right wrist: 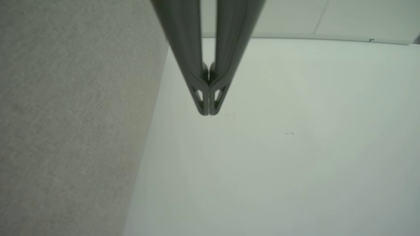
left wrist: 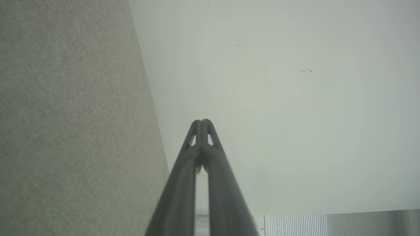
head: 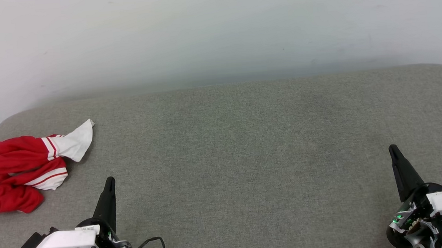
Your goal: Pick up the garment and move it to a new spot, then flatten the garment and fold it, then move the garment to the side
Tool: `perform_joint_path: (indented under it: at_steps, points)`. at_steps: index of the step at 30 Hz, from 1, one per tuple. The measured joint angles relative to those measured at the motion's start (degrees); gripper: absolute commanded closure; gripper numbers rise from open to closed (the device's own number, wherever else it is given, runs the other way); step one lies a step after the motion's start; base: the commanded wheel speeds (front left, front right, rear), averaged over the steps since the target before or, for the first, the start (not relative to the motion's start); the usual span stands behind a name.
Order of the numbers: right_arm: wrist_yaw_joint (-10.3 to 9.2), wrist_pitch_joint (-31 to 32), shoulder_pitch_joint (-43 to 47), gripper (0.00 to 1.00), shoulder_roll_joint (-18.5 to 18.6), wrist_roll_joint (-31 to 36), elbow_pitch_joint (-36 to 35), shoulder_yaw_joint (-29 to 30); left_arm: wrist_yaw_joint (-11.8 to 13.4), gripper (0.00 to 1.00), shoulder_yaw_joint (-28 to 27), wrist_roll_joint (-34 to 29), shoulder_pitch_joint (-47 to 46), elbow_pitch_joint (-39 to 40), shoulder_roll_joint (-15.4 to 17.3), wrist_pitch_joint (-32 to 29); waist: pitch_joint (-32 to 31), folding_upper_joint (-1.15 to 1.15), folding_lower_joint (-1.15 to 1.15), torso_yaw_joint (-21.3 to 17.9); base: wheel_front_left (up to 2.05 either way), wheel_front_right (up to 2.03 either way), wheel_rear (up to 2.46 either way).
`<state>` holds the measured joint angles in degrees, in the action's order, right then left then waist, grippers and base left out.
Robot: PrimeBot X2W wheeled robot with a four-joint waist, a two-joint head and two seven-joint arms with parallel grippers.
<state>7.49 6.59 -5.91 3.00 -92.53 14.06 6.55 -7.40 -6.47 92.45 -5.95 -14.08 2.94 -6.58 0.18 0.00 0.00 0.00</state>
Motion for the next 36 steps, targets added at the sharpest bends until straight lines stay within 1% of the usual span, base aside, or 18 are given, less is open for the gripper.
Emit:
perform_joint_path:
  at_steps: [29,30,36]
  points:
    - [0.0,0.0,0.0,1.0,0.0,0.01,0.0,-0.01,0.0,1.0,0.01,0.0,-0.01,0.0,0.0,0.01,0.0,0.0,0.0,0.0,0.0,0.0,0.0]
    - [0.0,0.0,0.19,0.0,-0.01,-0.01,0.31,-0.03,0.01,0.0,0.07,0.01,0.16,-0.3,-0.02,0.02,0.0,0.0,0.0,0.0,0.0,0.0,0.0]
    - [-0.09,-0.73,2.55,0.0,-0.04,0.02,1.91,-0.49,0.09,0.0,0.35,-0.2,2.48,-1.92,-0.31,0.75,0.02,0.0,0.0,-0.01,0.0,0.0,0.0]
